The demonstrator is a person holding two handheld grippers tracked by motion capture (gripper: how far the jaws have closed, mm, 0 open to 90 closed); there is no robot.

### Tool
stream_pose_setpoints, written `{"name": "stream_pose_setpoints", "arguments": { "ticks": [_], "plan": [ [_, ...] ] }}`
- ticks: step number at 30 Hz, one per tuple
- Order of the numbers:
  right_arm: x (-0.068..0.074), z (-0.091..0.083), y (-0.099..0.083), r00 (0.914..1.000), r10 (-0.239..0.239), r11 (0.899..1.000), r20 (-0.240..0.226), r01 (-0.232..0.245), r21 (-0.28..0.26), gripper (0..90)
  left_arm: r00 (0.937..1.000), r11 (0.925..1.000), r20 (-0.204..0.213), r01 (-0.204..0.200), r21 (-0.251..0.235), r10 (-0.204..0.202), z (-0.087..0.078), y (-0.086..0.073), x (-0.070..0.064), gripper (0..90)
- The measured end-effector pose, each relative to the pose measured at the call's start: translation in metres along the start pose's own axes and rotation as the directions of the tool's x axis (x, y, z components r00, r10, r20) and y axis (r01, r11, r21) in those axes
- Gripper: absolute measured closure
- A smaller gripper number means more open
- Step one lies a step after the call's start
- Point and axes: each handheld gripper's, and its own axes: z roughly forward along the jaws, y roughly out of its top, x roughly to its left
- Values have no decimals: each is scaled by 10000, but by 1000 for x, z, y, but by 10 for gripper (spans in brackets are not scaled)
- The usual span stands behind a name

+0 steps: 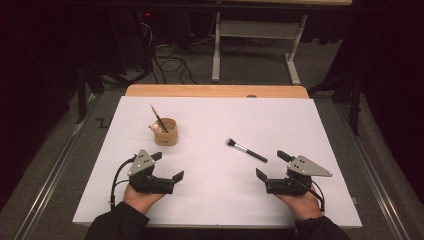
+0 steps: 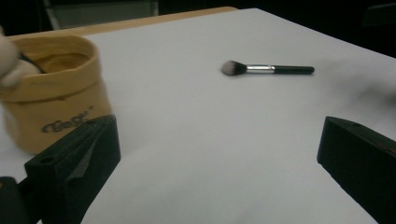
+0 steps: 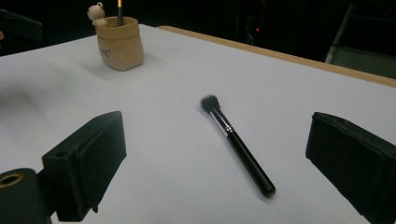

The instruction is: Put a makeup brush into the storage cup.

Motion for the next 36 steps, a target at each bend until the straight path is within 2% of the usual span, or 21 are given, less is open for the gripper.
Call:
{"name": "stream_pose_setpoints", "arguments": {
  "ticks": [4, 11, 16, 21, 25, 31, 36],
  "plan": [
    [-1, 0, -1, 9999, 41, 10000, 114, -41, 34, 55, 9995, 9996, 132, -277, -30, 277, 3, 0, -4, 1],
    [-2, -1, -1, 9997, 89, 9999, 219, -90, 45, 54, 9998, 9996, -4, -184, -215, 184, 1, 0, 1, 1],
    [-4, -2, -2, 9989, 285, 9996, 371, -287, 26, 53, 9998, 9998, 53, -166, -133, 167, 3, -1, 1, 1],
    [-10, -2, -3, 9972, 350, 9993, 663, -358, 109, 52, 9997, 9997, 133, -217, -107, 218, 5, -1, 0, 1],
    [-14, -2, -5, 9952, 443, 9988, 869, -460, 176, 52, 9997, 9993, 120, -223, -284, 227, 3, 1, 0, 1],
    [-17, 0, -10, 9923, 345, 9968, 1188, -428, 677, 41, 9998, 9996, 144, -93, -265, 97, 2, -1, 4, 1],
    [-16, 4, -15, 9907, 299, 9927, 1331, -450, 1119, 33, 9994, 9998, 292, -182, -36, 183, 4, -2, 4, 1]
  ]
}}
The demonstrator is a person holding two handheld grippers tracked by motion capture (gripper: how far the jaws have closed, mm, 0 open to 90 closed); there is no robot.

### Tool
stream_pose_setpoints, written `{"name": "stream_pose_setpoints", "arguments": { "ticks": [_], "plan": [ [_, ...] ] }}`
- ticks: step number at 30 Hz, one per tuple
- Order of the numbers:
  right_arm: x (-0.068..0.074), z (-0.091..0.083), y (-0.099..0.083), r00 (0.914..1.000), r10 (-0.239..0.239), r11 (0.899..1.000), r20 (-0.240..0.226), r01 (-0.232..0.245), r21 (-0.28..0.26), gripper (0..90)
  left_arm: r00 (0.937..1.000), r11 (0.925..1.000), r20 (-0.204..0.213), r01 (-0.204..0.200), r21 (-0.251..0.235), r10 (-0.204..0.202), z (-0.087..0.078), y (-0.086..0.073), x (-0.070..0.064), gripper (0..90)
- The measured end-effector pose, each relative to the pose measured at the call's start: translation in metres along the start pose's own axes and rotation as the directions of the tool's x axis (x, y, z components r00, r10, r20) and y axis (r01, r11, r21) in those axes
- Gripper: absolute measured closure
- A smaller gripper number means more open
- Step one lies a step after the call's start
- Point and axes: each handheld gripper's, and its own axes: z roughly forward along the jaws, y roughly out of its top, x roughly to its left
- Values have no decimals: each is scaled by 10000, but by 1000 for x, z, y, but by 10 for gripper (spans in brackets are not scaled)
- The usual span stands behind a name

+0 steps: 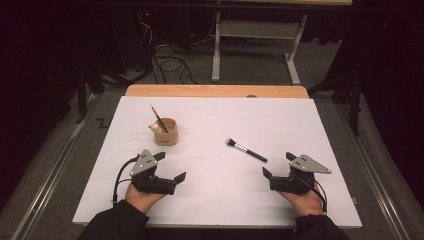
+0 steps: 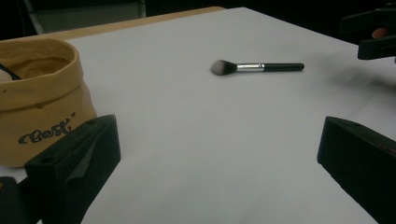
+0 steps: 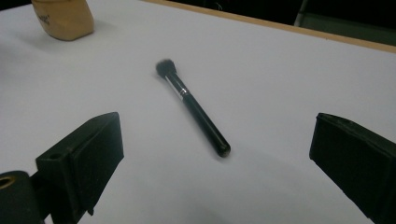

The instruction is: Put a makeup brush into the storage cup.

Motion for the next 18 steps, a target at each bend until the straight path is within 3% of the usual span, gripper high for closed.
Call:
{"name": "stream_pose_setpoints", "arguments": {
  "ticks": [12, 18],
  "plan": [
    [3, 6, -8, 9986, -226, 9962, 480, 185, 856, 23, 9999, 9999, 103, -66, -142, 68, -3, 1, -2, 1],
    [2, 7, -11, 9981, -295, 9885, 542, 210, 1498, 20, 10000, 9997, 83, -53, -243, 55, -3, 1, -1, 1]
  ]
}}
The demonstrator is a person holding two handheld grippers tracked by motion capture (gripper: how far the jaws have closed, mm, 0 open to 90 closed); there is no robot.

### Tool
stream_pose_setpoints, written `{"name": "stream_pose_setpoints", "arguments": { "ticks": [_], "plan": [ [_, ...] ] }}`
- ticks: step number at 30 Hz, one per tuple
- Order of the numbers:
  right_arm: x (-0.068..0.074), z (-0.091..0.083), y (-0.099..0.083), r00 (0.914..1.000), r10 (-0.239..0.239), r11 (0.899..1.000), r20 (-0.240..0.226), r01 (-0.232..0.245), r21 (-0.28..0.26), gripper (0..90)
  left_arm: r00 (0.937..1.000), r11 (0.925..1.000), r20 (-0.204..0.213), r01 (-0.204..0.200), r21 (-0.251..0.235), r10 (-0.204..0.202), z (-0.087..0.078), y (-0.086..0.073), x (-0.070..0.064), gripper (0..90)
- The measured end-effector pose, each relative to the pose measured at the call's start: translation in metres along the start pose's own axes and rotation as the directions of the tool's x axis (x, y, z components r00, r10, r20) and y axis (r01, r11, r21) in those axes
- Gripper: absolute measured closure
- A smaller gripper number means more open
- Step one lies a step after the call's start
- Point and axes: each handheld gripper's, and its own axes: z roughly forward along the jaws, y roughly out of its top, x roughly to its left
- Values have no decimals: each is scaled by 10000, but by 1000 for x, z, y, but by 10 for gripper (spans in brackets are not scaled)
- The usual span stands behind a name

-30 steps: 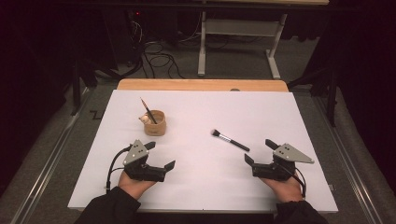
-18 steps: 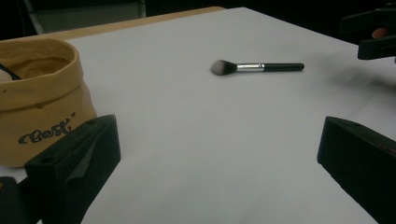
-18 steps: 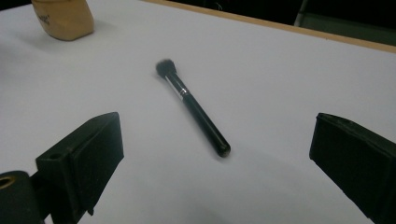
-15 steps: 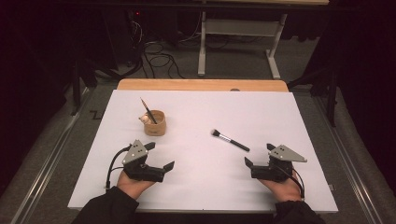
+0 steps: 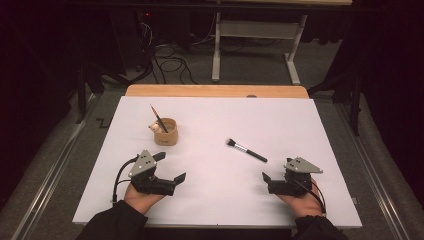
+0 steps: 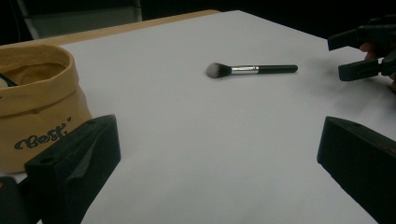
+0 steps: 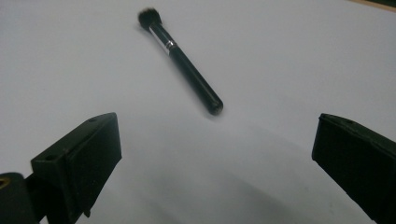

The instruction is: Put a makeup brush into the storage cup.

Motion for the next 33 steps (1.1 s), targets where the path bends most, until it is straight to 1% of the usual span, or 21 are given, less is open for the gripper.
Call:
{"name": "stream_pose_setpoints", "arguments": {
  "ticks": [3, 8, 13, 16, 18, 22, 26, 28, 29, 30, 33],
  "plan": [
    [-2, 0, 0, 10000, 86, 9997, -8, -86, 238, 20, 10000, 10000, 0, -46, 6, 46, 1, 0, 0, 1],
    [-2, -3, 2, 10000, -75, 9976, -46, 78, 687, 20, 9999, 9999, 23, -98, 88, 97, 2, 0, -1, 1],
    [-2, -3, 10, 9994, -208, 9909, -259, 240, 1324, 14, 10000, 10000, -30, 15, 60, -14, 1, -1, 1, 1],
    [-2, -3, 15, 9985, -367, 9829, -406, 434, 1788, 12, 10000, 10000, -26, 66, -59, -66, 0, 0, 2, 1],
    [-1, -3, 18, 9976, -473, 9771, -502, 566, 2050, 11, 10000, 10000, -16, 21, -57, -21, 0, 0, 1, 1],
    [0, -1, 23, 9957, -475, 9653, -796, 662, 2525, 12, 10000, 9999, 36, -2, -128, 2, -1, 0, 1, 1],
    [1, 2, 25, 9941, -402, 9530, -1012, 685, 2950, 14, 9999, 9997, 82, 118, -216, -116, -3, 0, 3, 1],
    [3, 3, 27, 9936, -409, 9448, -1053, 727, 3194, 16, 9998, 9996, 89, 203, -193, -201, -4, 0, 3, 1],
    [3, 4, 28, 9921, -465, 9387, -1168, 834, 3346, 17, 9997, 9995, 90, 240, -207, -238, -4, 0, 4, 1],
    [3, 4, 28, 9918, -441, 9348, -1196, 832, 3453, 18, 9996, 9993, 75, 284, -226, -282, -4, 0, 4, 1],
    [5, 6, 31, 9904, -479, 9189, -1295, 946, 3830, 22, 9994, 9990, 35, 332, -312, -331, -5, 0, 4, 1]
  ]
}}
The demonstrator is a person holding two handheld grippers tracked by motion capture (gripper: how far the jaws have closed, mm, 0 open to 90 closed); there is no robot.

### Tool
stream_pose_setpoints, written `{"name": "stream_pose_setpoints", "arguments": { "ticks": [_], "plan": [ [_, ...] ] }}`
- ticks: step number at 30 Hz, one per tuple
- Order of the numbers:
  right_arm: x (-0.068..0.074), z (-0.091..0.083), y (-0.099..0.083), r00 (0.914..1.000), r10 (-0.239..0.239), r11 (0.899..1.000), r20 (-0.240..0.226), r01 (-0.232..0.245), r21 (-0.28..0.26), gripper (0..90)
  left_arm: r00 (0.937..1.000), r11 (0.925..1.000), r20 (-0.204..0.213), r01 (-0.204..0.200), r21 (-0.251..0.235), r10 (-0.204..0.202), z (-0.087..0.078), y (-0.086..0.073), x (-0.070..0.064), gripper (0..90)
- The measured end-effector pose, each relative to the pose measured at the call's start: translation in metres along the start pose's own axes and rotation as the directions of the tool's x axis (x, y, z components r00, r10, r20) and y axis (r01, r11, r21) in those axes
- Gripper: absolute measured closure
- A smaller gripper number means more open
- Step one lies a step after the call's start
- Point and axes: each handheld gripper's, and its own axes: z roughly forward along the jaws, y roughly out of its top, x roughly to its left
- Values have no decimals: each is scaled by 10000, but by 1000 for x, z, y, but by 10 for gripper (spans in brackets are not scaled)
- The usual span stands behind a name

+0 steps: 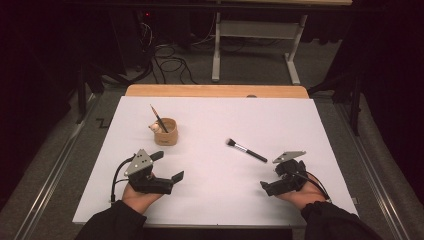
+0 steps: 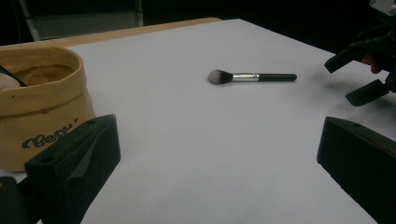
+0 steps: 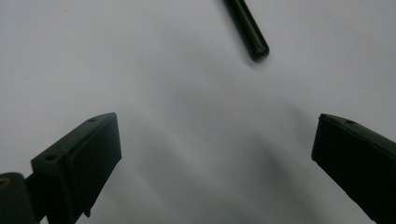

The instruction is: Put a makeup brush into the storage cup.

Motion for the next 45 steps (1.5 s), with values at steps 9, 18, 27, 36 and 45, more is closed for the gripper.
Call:
{"name": "stream_pose_setpoints", "arguments": {
  "ticks": [9, 18, 27, 36, 45],
  "plan": [
    [1, -1, 14, 9989, -377, 9931, -271, 405, 1098, 49, 10000, 10000, -70, -56, 6, 56, 0, 0, 0, 1],
    [-2, 0, 27, 9957, -863, 9742, -328, 912, 2063, 100, 10000, 10000, -88, -41, -64, 40, -1, 0, 1, 2],
    [-7, 0, 39, 9937, -1003, 9631, -494, 1094, 2458, 154, 9998, 9999, -148, -95, -79, 94, -7, -1, 1, 1],
    [-11, 2, 53, 9906, -1252, 9561, -554, 1353, 2597, 183, 9995, 9998, -219, -208, -56, 207, -7, -1, 1, 1],
    [-13, 7, 67, 9852, -1506, 9506, -815, 1670, 2616, 242, 9996, 9998, -193, -213, -63, 212, -7, -1, 1, 1]
  ]
}}
